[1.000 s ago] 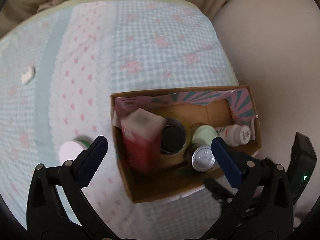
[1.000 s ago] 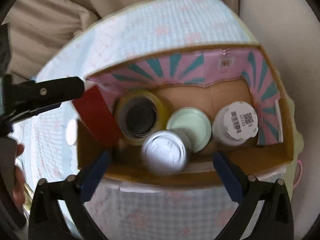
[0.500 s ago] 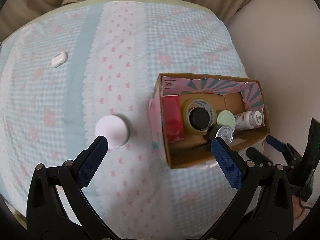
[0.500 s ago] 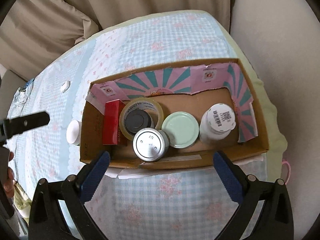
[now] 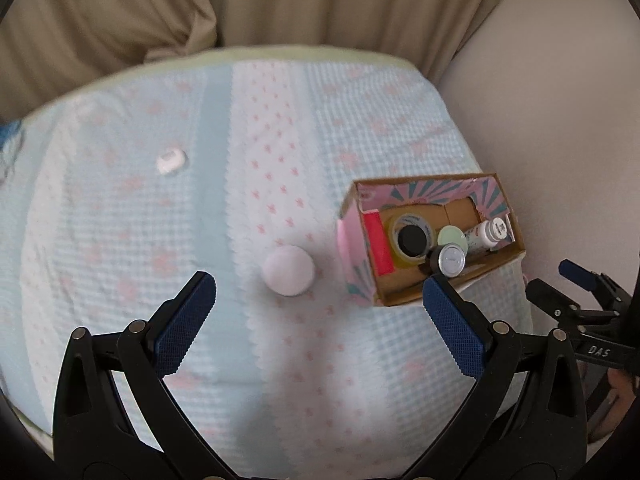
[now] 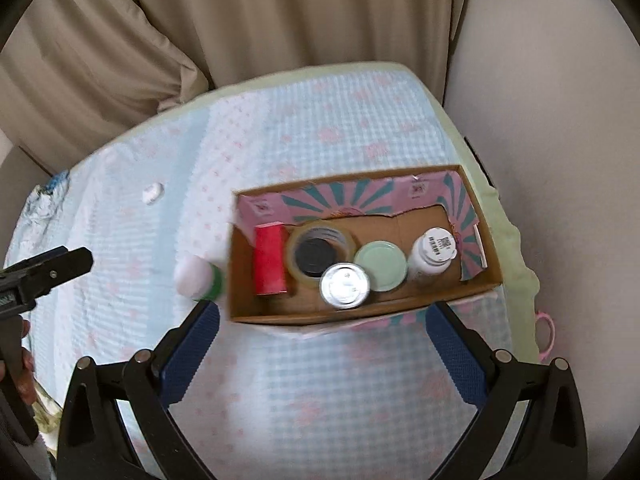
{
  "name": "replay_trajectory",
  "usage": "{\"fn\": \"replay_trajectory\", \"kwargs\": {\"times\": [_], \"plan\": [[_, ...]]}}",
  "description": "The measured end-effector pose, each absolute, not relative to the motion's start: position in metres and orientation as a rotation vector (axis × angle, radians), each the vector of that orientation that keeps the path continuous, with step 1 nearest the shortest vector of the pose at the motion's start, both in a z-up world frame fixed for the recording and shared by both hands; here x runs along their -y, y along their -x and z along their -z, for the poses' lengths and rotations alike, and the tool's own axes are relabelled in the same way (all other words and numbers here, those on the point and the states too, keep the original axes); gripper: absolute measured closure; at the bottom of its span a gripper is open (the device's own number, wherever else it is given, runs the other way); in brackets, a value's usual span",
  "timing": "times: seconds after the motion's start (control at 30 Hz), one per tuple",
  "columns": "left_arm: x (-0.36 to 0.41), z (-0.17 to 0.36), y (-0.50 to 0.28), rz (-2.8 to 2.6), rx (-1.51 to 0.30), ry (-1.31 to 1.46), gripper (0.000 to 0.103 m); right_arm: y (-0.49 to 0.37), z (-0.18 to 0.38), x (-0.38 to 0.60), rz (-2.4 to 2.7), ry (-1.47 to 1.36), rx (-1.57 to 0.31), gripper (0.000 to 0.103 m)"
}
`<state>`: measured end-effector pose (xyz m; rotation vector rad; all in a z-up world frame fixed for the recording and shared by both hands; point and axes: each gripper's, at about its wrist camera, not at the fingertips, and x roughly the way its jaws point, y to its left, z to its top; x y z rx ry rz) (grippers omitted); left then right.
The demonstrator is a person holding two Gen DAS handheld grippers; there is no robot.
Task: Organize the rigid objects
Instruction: 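Withdraw both tools from the box toward the earbud case and green jar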
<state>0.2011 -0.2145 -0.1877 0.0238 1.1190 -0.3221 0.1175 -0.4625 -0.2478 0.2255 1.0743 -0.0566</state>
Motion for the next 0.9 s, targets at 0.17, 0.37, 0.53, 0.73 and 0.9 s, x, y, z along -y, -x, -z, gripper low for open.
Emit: {"fn": "replay_trajectory", "kwargs": {"times": [0.17, 0.37, 0.53, 0.73, 0.9], "plan": [[0.166, 0.146, -0.188, 0.332, -1.028, -0.077, 0.000, -0.102, 0.215, 0.405, 0.074, -0.200, -1.034, 0.000], [0.100, 0.111, -0.180, 0.364, -0.952, -0.078, 0.000, -0.099, 0.198, 0.345, 0.088, -0.272, -1.013, 0.000], [0.043, 0.102, -0.185, 0.374, -0.922, -0.066, 0.000, -0.098, 0.193, 0.295, 0.123, -0.272, -0.999, 0.000], [-0.006, 0.109, -0.206, 0.404, -0.915, -0.100, 0.000, -0.095, 0.191, 0.247, 0.194, -0.287, -0.970, 0.000], [-0.021, 0.126, -0.235, 0.431, -0.928, -0.144, 0.000, -0.097, 0.197, 0.216, 0.213, -0.307, -0.976, 0.000]]}}
